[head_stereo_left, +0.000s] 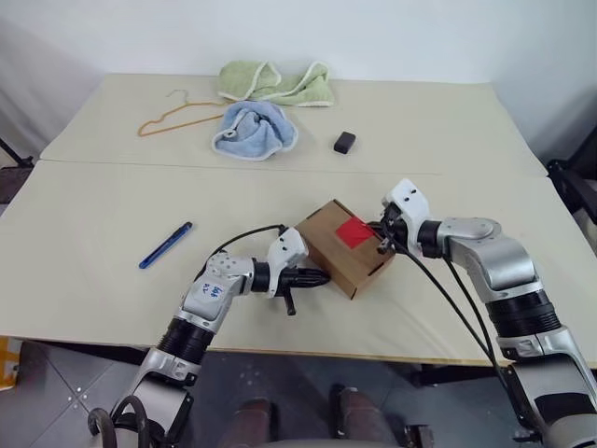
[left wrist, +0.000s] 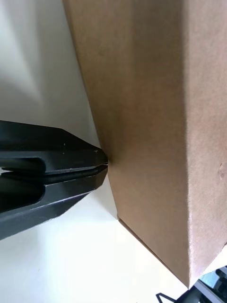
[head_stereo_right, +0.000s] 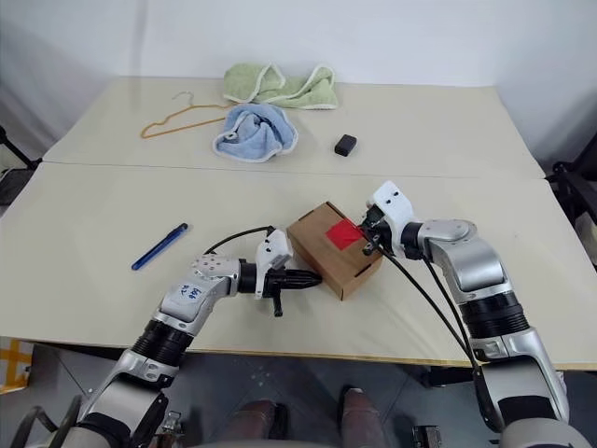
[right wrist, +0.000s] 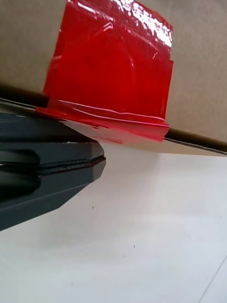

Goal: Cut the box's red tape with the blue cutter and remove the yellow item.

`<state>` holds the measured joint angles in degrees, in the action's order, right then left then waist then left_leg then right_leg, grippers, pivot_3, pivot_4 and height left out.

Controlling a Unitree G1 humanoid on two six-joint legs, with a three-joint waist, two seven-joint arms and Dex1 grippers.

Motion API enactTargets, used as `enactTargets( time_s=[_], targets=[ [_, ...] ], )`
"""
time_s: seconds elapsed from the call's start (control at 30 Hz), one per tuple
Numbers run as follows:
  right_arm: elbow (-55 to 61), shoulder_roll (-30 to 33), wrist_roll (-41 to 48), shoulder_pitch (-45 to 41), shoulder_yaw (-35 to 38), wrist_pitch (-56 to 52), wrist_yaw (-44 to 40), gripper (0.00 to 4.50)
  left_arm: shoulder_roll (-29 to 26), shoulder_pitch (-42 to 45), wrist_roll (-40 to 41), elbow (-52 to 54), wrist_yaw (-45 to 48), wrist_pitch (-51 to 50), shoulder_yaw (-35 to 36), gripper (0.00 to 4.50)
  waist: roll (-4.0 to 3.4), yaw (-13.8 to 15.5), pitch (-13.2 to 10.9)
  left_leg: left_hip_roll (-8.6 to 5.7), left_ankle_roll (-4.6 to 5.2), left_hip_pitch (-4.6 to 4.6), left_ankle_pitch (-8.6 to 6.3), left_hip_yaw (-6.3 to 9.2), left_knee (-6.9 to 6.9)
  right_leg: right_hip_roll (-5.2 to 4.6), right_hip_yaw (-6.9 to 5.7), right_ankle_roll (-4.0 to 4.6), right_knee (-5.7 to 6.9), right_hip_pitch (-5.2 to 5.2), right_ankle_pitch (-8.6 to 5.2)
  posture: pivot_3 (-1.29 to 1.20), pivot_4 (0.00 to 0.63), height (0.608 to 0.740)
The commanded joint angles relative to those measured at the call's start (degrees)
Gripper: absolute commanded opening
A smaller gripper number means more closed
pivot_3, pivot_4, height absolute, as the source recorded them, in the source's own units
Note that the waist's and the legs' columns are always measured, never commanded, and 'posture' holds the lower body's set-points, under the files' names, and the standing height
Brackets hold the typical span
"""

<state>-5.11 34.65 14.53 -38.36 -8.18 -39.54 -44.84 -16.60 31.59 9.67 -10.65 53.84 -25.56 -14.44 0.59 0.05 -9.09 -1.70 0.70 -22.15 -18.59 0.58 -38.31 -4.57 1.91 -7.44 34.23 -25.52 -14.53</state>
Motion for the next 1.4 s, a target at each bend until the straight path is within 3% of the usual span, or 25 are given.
enactTargets(
  time_s=[0.03, 0.37, 0.5, 0.63, 0.83, 1.0, 1.4],
  targets=[
    [7.0, 3.1, -0.8, 1.1, 6.4, -0.3, 4.1, 0.00, -2.8, -1.6, 0.3, 2.4, -1.4, -0.1, 2.9, 0.02, 0.00, 0.0, 0.0, 0.01, -0.01, 0.00, 0.00, 0.02, 0.01, -0.05, 0.00, 0.00, 0.01, -0.01, 0.00, 0.00, 0.150, 0.740],
    [25.2, 6.8, 2.3, 13.7, 19.0, -11.9, 10.5, 0.00, -6.3, -5.2, 4.6, 3.8, -6.9, -3.2, 12.6, 0.02, 0.00, -0.1, 0.0, 0.14, -0.05, 0.03, 0.02, 0.04, 0.01, -0.10, 0.02, 0.01, 0.10, 0.00, 0.00, 0.00, 0.150, 0.740],
    [34.2, 7.0, 5.8, 19.5, 22.7, -20.6, 11.3, 0.00, -6.6, -3.1, 4.0, -1.2, -9.3, -0.5, 14.9, 0.02, 0.00, 0.1, 0.0, 0.12, -0.04, 0.04, 0.02, 0.05, -0.04, -0.11, 0.02, 0.01, 0.17, 0.00, 0.00, 0.00, 0.150, 0.740],
    [41.1, 6.3, 8.4, 24.9, 23.9, -26.5, 12.4, 0.00, -5.6, 3.4, 2.2, -12.8, -9.8, 6.6, 15.0, 0.02, 0.01, 0.5, 0.0, 0.09, 0.00, 0.04, 0.00, 0.08, -0.17, -0.10, -0.01, 0.01, 0.23, 0.02, 0.00, 0.00, 0.150, 0.740],
    [46.6, 2.5, 10.6, 29.0, 21.5, -31.0, 15.8, 0.00, -1.6, 14.2, 0.0, -30.2, -6.7, 16.5, 12.8, 0.02, 0.02, 1.4, 0.0, -0.10, 0.03, -0.01, 0.01, 0.10, -0.43, 0.02, -0.04, -0.01, 0.30, 0.02, 0.01, 0.00, 0.150, 0.740],
    [46.0, -0.1, 9.9, 29.4, 19.2, -30.5, 19.3, 0.00, 1.5, 18.9, -1.6, -38.4, -2.1, 21.3, 11.1, 0.02, 0.02, 1.3, 0.0, -0.24, 0.21, -0.09, -0.08, 0.06, -0.64, -0.02, -0.01, -0.10, 0.46, 0.03, 0.05, 0.00, 0.150, 0.740],
    [47.6, -4.7, 11.2, 27.4, 16.6, -32.0, 23.6, 0.00, 5.0, 19.8, -2.5, -39.1, 3.8, 22.4, 9.4, 0.02, 0.03, 1.3, 0.0, -0.23, 0.26, -0.10, -0.11, 0.06, -0.68, 0.01, 0.00, -0.11, 0.52, 0.03, 0.06, 0.00, 0.150, 0.740]
  ],
)
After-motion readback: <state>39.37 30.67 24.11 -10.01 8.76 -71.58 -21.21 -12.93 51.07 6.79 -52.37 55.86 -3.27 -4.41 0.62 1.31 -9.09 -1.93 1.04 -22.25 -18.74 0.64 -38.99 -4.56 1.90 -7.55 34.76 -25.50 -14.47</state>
